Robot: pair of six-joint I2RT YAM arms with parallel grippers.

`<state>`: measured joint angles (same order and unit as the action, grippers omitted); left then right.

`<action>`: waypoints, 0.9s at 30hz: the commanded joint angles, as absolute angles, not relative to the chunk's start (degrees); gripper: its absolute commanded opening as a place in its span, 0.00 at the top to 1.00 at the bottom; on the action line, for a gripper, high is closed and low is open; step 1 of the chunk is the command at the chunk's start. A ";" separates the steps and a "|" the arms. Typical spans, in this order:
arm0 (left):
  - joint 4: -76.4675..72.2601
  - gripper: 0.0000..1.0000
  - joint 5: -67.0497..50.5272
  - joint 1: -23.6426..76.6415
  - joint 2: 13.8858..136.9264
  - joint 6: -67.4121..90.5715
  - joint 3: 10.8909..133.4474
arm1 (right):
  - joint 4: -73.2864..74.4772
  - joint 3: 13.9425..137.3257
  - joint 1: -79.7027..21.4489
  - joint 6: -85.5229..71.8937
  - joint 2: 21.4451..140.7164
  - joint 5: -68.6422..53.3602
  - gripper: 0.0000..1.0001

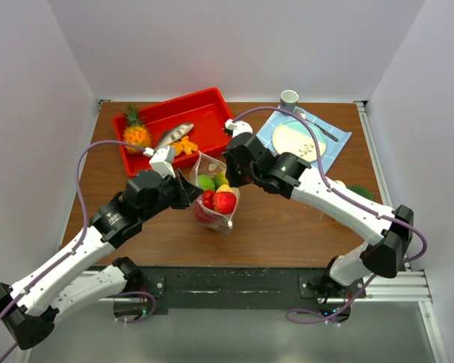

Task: Place the food in the zip-top bag and seal the zipper
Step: Adjust the zipper food storage bag at the center of the board.

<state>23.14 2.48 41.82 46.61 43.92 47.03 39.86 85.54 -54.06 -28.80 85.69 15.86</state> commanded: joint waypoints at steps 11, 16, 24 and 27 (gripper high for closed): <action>16.17 1.00 -1.67 42.19 46.85 44.12 47.99 | 38.41 87.98 -54.41 -29.27 85.87 16.43 1.00; 16.17 1.00 -1.58 42.19 46.41 44.21 47.64 | 38.85 88.07 -54.49 -29.00 85.96 17.67 1.00; 15.29 1.00 -2.02 42.19 46.06 44.30 46.93 | 39.46 88.86 -54.49 -28.48 86.84 18.37 1.00; 15.03 1.00 -2.20 42.19 45.70 44.38 46.67 | 39.64 88.86 -54.49 -28.30 86.92 18.19 1.00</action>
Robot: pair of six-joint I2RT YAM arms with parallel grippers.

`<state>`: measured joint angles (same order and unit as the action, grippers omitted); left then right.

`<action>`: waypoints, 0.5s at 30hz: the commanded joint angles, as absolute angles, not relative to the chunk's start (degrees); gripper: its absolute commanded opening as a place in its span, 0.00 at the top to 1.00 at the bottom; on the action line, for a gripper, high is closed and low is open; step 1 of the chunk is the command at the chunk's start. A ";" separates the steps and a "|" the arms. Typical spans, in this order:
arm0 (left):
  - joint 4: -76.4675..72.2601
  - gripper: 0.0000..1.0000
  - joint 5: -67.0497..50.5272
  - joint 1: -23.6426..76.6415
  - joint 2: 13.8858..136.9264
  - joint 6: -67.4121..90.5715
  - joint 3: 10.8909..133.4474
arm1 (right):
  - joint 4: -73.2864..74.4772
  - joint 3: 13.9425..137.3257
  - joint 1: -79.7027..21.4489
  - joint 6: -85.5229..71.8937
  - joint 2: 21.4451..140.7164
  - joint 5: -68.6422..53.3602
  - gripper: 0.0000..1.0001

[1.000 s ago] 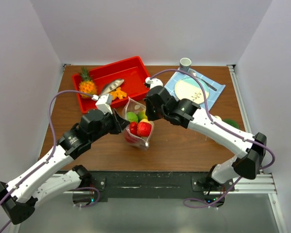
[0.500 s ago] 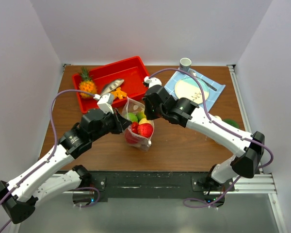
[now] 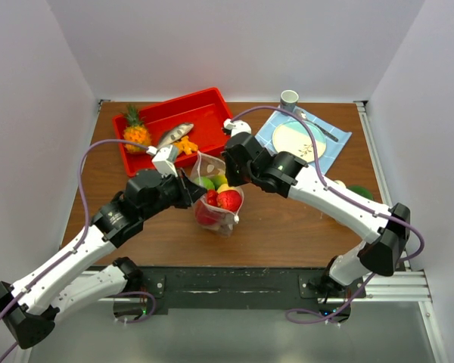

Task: Place the food in the zip-top bag and seal the zipper
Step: Adjust the zipper food storage bag at the center of the board.

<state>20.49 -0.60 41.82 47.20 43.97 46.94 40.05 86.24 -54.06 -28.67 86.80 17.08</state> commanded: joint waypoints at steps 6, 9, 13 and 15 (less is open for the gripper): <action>14.68 1.00 -2.46 42.19 45.18 44.74 46.32 | 40.87 89.56 -54.40 -27.42 87.36 18.28 1.00; 14.50 1.00 -2.46 42.19 44.56 45.17 45.88 | 41.40 89.74 -54.40 -27.16 87.19 18.37 1.00; 14.41 1.00 -3.42 42.19 44.12 45.35 45.88 | 42.10 90.00 -54.40 -26.90 87.19 18.46 1.00; 14.33 1.00 -4.04 42.19 44.03 45.18 45.62 | 42.36 90.44 -54.49 -26.98 87.36 18.72 1.00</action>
